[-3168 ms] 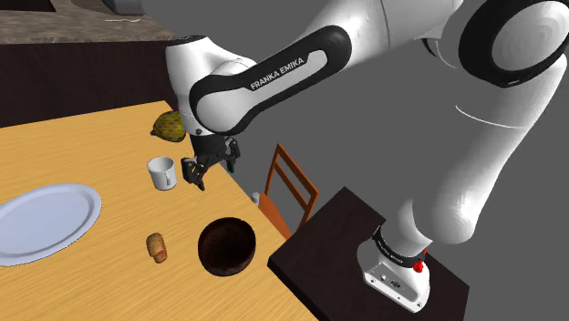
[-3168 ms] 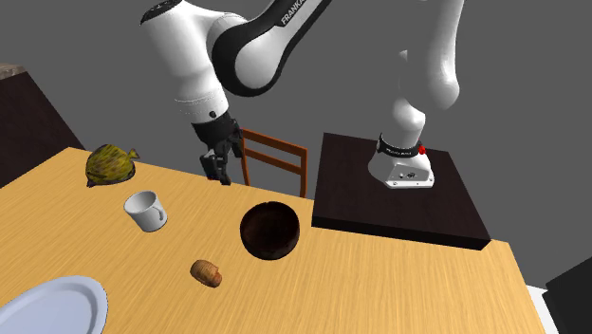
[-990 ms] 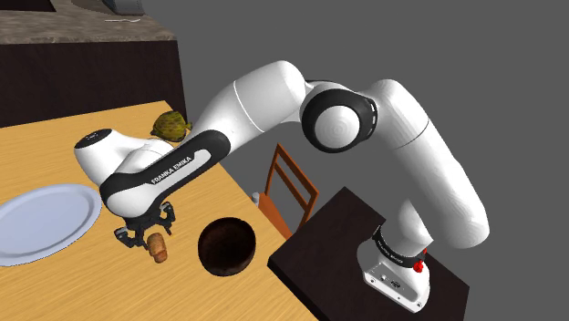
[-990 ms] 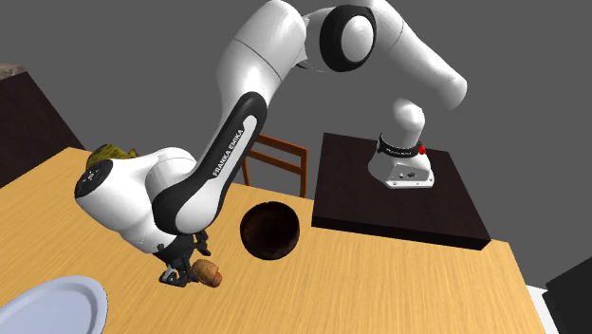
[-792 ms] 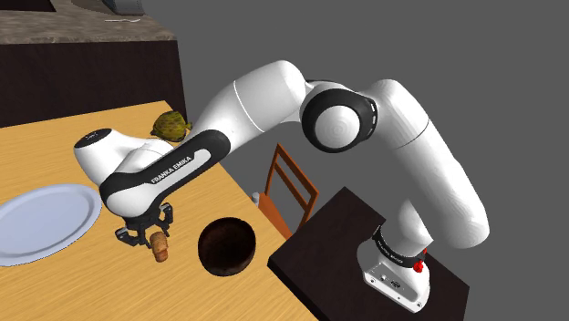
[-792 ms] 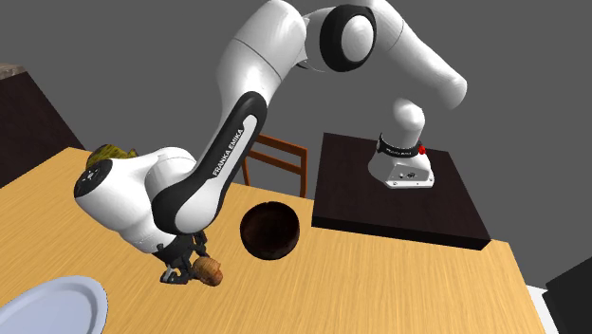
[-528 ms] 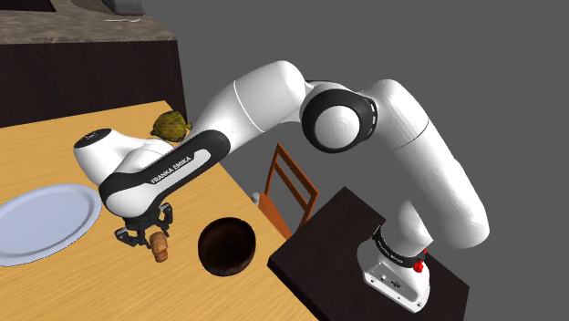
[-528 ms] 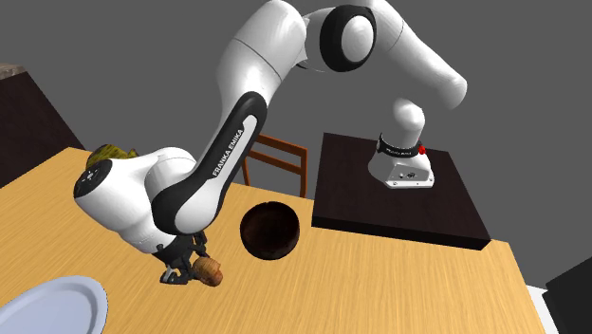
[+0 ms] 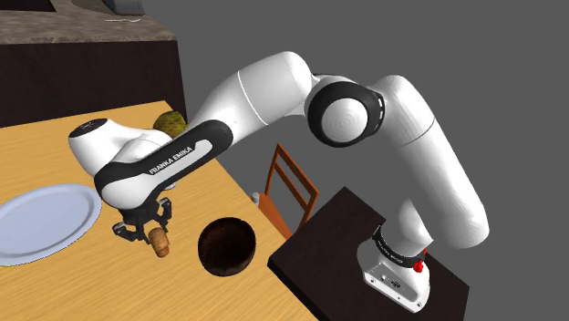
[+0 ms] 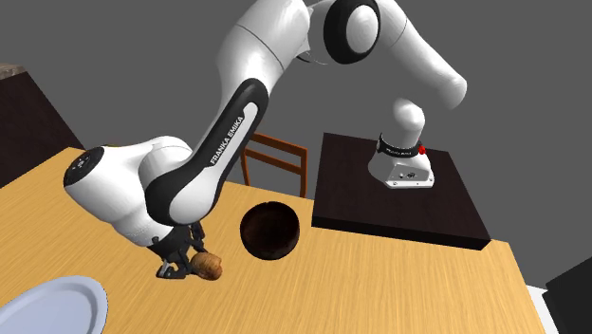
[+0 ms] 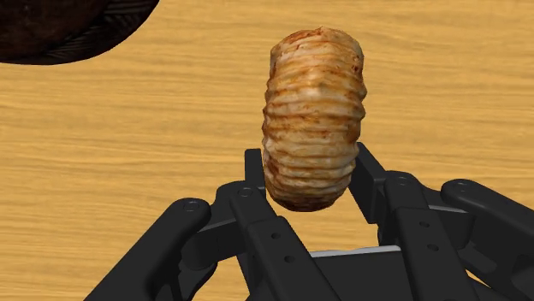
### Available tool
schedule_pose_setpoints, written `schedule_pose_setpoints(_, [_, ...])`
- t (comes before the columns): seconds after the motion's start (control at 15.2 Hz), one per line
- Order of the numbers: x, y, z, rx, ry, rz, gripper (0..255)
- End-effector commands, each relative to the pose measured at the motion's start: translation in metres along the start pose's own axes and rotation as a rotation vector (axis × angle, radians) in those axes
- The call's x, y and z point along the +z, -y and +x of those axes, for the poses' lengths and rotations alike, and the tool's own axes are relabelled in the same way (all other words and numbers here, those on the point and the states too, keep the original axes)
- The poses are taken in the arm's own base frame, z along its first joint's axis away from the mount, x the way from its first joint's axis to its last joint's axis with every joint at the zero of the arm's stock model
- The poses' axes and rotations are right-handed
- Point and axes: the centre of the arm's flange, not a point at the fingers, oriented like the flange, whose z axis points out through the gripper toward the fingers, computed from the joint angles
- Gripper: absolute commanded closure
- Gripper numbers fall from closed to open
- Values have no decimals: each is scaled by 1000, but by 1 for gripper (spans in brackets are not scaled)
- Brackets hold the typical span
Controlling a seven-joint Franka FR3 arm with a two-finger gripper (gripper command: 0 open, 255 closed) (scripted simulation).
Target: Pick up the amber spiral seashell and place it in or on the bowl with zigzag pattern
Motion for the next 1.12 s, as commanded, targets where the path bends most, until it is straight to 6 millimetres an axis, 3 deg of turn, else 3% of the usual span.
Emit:
schedule_pose_setpoints(0.0, [-11, -1, -2, 0, 0, 0, 255])
schedule_pose_setpoints(1.06, [-94, -9, -17, 0, 0, 0, 255])
